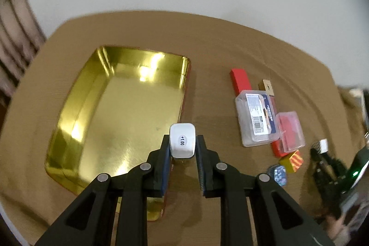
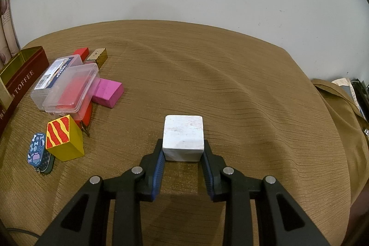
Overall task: Organize rigid objects
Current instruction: 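Carry the silver bar into the gold tin and open the left gripper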
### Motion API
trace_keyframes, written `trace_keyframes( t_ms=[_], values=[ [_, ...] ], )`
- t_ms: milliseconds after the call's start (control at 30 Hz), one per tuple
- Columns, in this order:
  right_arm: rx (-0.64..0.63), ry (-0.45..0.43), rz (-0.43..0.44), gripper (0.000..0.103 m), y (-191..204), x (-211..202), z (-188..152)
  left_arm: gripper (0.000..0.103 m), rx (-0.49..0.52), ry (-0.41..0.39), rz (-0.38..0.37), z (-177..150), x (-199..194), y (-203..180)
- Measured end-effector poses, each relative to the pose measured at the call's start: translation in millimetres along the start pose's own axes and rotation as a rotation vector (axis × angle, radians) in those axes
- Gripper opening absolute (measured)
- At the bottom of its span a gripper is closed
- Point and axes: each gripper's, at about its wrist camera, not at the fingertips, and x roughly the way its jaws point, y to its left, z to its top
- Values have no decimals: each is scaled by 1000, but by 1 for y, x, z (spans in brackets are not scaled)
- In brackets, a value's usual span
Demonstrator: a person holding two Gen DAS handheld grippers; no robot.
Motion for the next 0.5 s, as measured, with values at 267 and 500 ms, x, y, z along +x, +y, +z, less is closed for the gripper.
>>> trace_keyframes(
  t_ms=[267,500],
  values=[
    [-5,-1,-4,31,0,0,-1,17,-34,-25,-63,2,-15,11],
    [-5,-1,-4,31,0,0,-1,17,-59,-69,-79,14,-33,23]
  ],
)
